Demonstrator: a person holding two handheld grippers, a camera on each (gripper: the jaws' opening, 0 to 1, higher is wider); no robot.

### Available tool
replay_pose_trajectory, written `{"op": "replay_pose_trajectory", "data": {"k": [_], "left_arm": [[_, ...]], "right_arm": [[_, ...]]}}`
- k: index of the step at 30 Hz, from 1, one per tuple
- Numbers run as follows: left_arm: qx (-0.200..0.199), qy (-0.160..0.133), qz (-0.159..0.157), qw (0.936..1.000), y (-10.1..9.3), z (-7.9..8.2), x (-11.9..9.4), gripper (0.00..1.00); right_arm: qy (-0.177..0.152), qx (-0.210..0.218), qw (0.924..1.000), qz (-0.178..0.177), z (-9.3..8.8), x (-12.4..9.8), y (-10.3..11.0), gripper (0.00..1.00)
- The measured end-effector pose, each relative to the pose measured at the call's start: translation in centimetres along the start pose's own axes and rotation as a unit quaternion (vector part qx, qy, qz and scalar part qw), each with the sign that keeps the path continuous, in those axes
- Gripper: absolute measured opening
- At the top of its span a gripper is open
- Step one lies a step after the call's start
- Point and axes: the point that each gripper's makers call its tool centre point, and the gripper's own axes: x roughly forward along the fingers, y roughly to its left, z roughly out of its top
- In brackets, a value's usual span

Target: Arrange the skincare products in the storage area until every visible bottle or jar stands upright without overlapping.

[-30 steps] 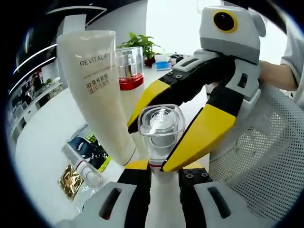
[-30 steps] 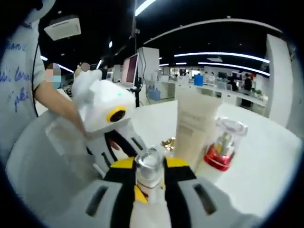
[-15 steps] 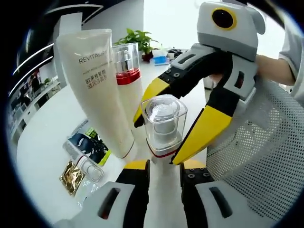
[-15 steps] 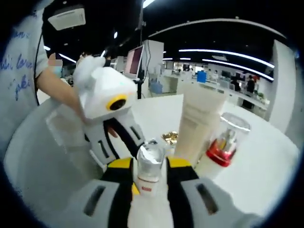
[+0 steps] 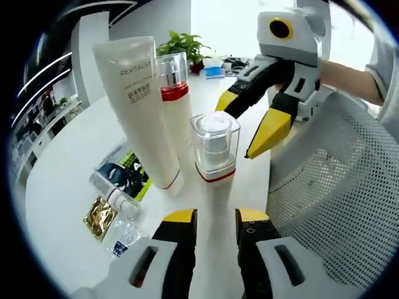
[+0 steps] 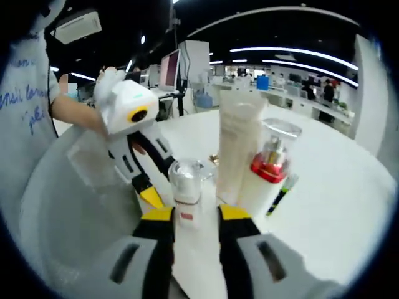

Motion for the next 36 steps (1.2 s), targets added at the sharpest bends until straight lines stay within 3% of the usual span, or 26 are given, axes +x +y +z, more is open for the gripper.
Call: {"op": "replay_pose_trajectory", "data": {"k": [4,9,21,36], "left_arm": [[0.002,0.01,-0.002,0.9999,-0.7,-0.3,-0.5,0.16],[-0.008,0.008,-0.008,0.9999,-1.1,0.0,-0.4,0.14],[-0.017,0.004,-0.006,0.9998,-0.9,0.9,0.5,0.13],[-0.013,0.013,0.003,0.9998,0.0,1.8,2.4,0.11]], "right_arm": [[0.019,0.009,0.9998,0.003,-1.0,0.3,-0.2,0.18],[0.043,0.003,0.999,0.014,-1.7,1.3,0.2,0.18],[0.047,-0.009,0.9982,0.036,-1.4,2.3,1.1,0.15],[0.059,0.001,0.9983,0.004,-2.5,1.8,0.2,0.12]]}}
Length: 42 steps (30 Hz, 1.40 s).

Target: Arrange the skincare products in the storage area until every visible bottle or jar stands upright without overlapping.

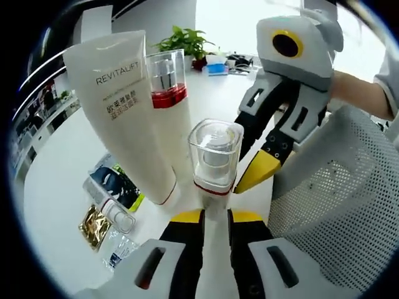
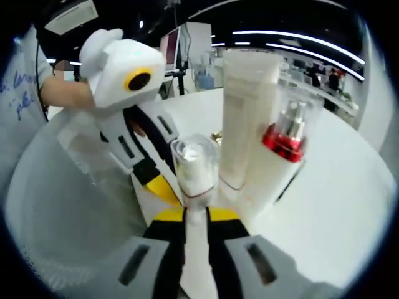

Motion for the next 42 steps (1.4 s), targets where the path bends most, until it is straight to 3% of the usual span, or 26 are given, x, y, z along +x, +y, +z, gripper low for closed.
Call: {"op": "replay_pose_trajectory", "data": {"k": [14,42], "left_arm": [[-0.021,-0.01,0.014,0.9996,0.7,1.2,1.3,0.07],[-0.041,-0.018,0.022,0.9987,1.5,2.0,2.0,0.02]], "right_arm": [[-0.001,0.022,0.9989,-0.042,-0.6,-0.6,-2.0,0.11],[0.0,0.053,0.9963,-0.067,-0.9,-0.7,-3.7,0.06]]}}
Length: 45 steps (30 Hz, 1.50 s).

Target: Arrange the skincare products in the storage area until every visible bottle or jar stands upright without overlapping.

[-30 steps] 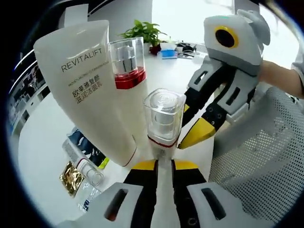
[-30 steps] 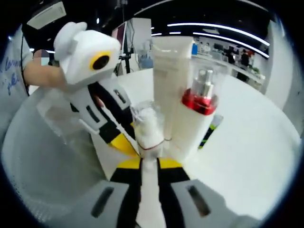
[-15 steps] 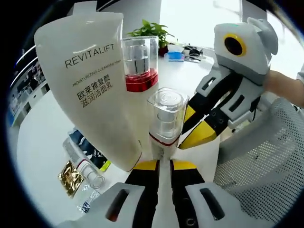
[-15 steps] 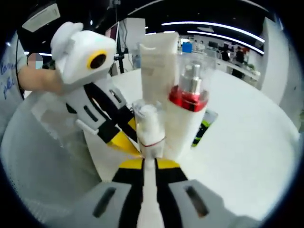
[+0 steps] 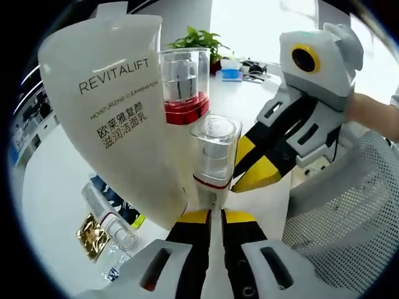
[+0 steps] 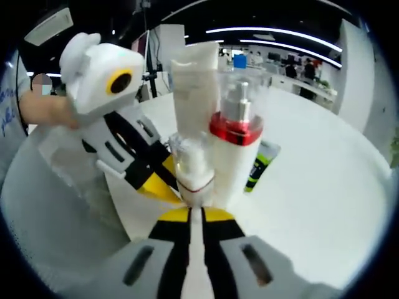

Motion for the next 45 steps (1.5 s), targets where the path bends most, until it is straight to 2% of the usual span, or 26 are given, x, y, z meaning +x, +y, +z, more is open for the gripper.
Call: {"op": "replay_pose_trajectory", "data": {"k": [18,24,36,45], "left_arm": [[-0.003,-0.003,0.0,1.0,0.1,0.0,-0.2,0.03],[-0.004,-0.006,0.003,1.0,0.2,0.1,-1.2,0.03],[-0.016,-0.021,0.024,0.9994,1.0,0.1,-4.5,0.06],[-0.03,-0.032,0.042,0.9981,2.3,0.1,-7.2,0.15]], "right_arm": [[-0.001,0.007,1.0,-0.003,0.1,-0.2,0.0,0.07],[-0.01,0.024,0.9996,-0.006,0.3,-0.9,0.0,0.03],[-0.035,0.048,0.9979,-0.027,1.8,-3.0,-0.2,0.14],[-0.05,0.064,0.996,-0.039,3.0,-4.0,0.0,0.28]]}}
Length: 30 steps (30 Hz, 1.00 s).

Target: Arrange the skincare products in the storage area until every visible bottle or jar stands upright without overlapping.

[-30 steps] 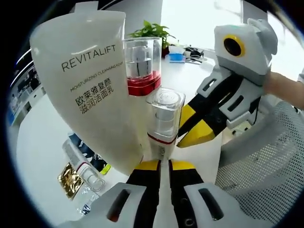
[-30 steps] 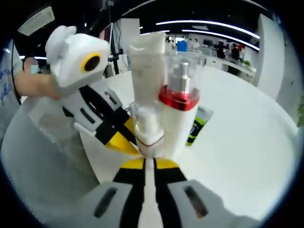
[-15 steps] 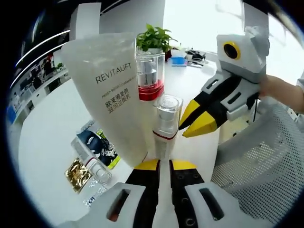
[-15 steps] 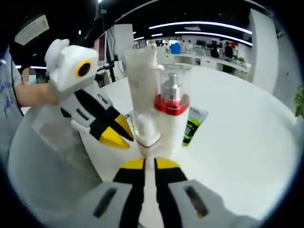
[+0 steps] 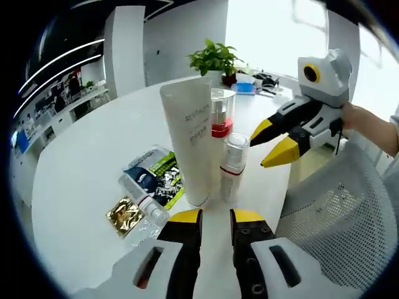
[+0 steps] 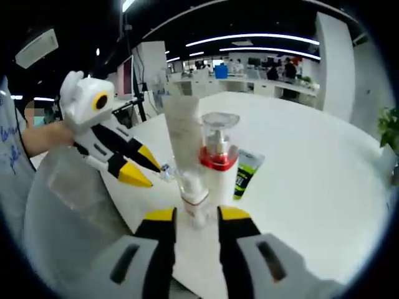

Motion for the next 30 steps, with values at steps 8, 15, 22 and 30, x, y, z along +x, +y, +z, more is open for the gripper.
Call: {"op": "replay_pose_trajectory", "data": {"k": [8,15,22,30], "left_arm": [[-0.007,-0.014,0.014,0.9998,1.1,0.6,-2.6,0.22],[-0.027,-0.031,0.023,0.9989,1.5,0.9,-4.6,0.38],[-0.024,-0.032,0.042,0.9983,2.1,0.8,-6.3,0.53],[-0.034,-0.037,0.056,0.9972,2.9,0.5,-7.9,0.59]], "right_arm": [[-0.012,0.002,0.9998,-0.017,1.4,-1.0,-0.1,0.46],[-0.026,0.002,0.9995,-0.02,2.8,-1.3,0.2,0.63],[-0.027,-0.009,0.9994,-0.018,3.3,-1.1,0.5,0.81],[-0.032,-0.005,0.9993,-0.02,4.2,-1.1,0.6,0.98]]}}
